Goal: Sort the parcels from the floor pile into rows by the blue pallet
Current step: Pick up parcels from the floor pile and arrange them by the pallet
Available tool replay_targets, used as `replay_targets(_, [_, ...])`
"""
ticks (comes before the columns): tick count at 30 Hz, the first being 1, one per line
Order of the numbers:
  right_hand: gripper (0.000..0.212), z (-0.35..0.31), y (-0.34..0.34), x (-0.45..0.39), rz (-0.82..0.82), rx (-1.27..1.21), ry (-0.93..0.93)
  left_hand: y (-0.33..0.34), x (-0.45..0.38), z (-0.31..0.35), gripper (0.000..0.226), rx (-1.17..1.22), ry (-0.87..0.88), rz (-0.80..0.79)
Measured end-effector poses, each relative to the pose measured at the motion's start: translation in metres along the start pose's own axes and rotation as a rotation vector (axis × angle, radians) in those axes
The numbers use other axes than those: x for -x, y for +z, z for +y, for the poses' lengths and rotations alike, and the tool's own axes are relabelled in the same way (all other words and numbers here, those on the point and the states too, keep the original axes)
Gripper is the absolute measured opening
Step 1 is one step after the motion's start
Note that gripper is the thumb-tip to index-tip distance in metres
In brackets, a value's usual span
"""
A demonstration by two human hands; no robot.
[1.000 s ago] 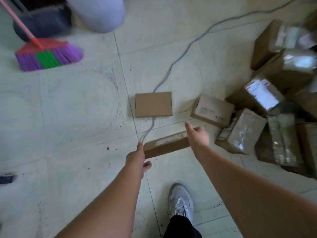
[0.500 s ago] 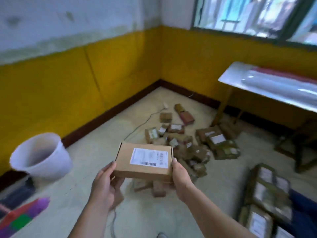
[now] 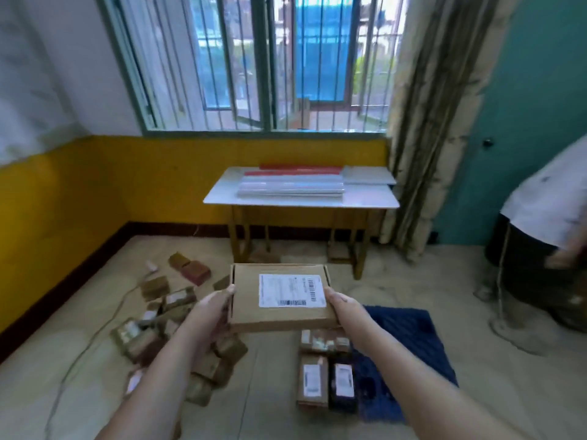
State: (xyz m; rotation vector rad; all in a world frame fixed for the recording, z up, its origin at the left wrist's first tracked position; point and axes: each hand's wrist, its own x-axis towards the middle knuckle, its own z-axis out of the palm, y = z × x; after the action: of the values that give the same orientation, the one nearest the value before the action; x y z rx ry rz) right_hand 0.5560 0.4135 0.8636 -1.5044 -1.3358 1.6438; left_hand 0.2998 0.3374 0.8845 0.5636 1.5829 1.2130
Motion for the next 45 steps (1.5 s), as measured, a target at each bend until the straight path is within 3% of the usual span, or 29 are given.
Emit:
replay_targets(6, [0.027, -0.013, -0.175, -0.047, 0.168, -0.178, -0.006, 0.171, -0.04, 0.012, 0.027, -0.001, 0.01, -0.298])
replay_targets(12, [0.045, -0.011, -0.277, -0.108, 0.216, -0.356, 0.035, 0.29, -0.08, 0.014, 0.033, 0.129, -0.053, -0.304])
replay_targets(19, [0.046, -0.003, -0.277, -0.177, 0.073, -0.548, 0.103, 0.354, -0.146, 0.019, 0.035, 0.115, -0.136, -0.383])
replay_targets(25, [0.037, -0.023, -0.297, -0.23, 0.213, -0.491, 0.156, 0.391, -0.215, 0.038, 0.043, -0.095, -0.162, -0.471])
replay_targets(29, [0.026, -0.021, -0.326, -0.271, 0.26, -0.343, 0.19, 0.411, -0.264, 0.047, 0.04, -0.154, -0.139, -0.373])
replay_targets(32, [0.03, -0.005, -0.342, -0.308, 0.27, -0.215, 0.229, 0.426, -0.287, 0.036, 0.031, -0.257, -0.186, -0.417])
replay_targets(39, [0.042, 0.038, -0.364, -0.402, 0.151, -0.071, 0.236, 0.47, -0.345, -0.019, 0.026, -0.339, -0.28, -0.241])
replay_targets(45, [0.034, 0.112, -0.364, -0.465, 0.052, -0.033, 0.434, 0.48, -0.386, -0.093, 0.031, -0.382, -0.374, -0.1])
